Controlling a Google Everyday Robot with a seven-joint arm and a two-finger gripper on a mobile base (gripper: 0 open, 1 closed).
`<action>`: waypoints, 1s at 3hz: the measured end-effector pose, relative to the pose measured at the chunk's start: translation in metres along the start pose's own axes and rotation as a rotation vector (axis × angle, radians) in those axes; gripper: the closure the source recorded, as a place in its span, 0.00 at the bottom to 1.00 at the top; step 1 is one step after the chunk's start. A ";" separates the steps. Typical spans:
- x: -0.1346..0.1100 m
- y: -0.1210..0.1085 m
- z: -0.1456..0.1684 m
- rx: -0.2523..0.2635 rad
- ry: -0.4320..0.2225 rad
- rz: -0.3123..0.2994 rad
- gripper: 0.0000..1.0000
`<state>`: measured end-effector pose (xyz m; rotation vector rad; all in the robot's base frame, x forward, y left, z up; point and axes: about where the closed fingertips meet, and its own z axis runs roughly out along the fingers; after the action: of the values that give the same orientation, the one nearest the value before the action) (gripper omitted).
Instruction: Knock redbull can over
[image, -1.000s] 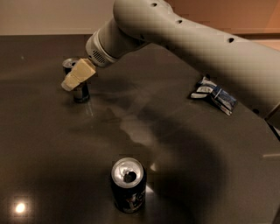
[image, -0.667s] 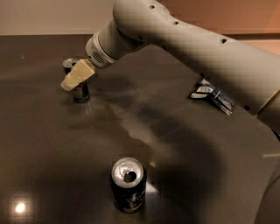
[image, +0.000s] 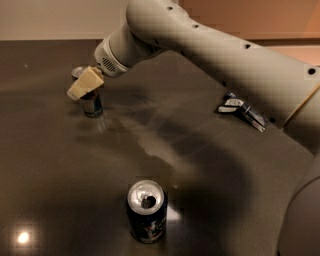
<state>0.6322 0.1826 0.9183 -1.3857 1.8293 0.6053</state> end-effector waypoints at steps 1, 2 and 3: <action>-0.005 0.004 -0.001 -0.008 -0.016 0.008 0.41; -0.008 0.010 -0.005 -0.016 -0.032 0.019 0.64; -0.010 0.012 -0.030 -0.005 -0.035 0.023 0.87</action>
Offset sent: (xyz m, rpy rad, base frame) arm -0.0152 0.0004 0.0149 0.0642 0.0231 -0.0044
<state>0.6141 0.1698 0.9433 -1.3511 1.8197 0.6430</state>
